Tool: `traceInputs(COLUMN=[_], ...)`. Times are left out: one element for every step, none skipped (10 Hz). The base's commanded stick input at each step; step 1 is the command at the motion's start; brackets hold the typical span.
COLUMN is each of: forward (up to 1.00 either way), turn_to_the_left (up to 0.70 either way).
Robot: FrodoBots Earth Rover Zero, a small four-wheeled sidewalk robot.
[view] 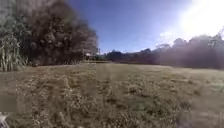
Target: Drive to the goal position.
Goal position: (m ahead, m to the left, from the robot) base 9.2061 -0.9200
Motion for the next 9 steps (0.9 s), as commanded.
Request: traceInputs(forward=[0.97,0.97,0.97,0.97,0.97,0.97,0.97,0.97,0.97], turn_to_the_left=[0.00,0.00,0.00,0.00,0.00,0.00,0.00,0.00,0.00])
